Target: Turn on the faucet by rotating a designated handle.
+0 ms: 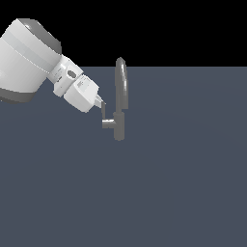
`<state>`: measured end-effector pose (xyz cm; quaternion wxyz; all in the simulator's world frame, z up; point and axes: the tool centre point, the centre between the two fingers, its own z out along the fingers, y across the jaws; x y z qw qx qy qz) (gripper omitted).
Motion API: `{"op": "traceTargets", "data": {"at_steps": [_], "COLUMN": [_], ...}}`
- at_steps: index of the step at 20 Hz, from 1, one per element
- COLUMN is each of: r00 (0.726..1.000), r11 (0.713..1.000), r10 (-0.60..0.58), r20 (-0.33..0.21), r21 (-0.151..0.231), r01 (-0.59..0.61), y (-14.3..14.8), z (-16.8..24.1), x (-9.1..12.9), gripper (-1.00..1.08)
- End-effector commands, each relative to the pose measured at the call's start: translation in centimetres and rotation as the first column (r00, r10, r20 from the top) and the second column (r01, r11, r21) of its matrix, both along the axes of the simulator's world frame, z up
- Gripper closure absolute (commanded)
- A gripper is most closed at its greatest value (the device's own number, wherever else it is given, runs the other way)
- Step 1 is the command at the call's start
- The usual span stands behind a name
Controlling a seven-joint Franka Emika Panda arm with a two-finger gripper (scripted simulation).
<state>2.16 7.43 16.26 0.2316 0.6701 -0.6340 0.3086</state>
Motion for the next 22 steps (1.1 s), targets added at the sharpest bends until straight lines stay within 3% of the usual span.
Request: {"op": "traceTargets", "data": {"at_steps": [1, 5, 7, 22], "r00": [1.0, 1.0, 1.0, 1.0], "r11": [1.0, 1.0, 1.0, 1.0], "r10": [-0.006, -0.006, 0.003, -0.006], "r20": [0.0, 0.0, 0.003, 0.001], "r21": [0.0, 0.0, 0.001, 0.0], "r01": [0.006, 0.006, -0.003, 0.006], "y": [-0.4, -0.5, -0.1, -1.0], "z": [0.4, 0.7, 0.4, -1.5], "x": [-0.8, -2.0, -1.5, -6.6], "gripper": [1.08, 1.08, 1.08, 1.08]}}
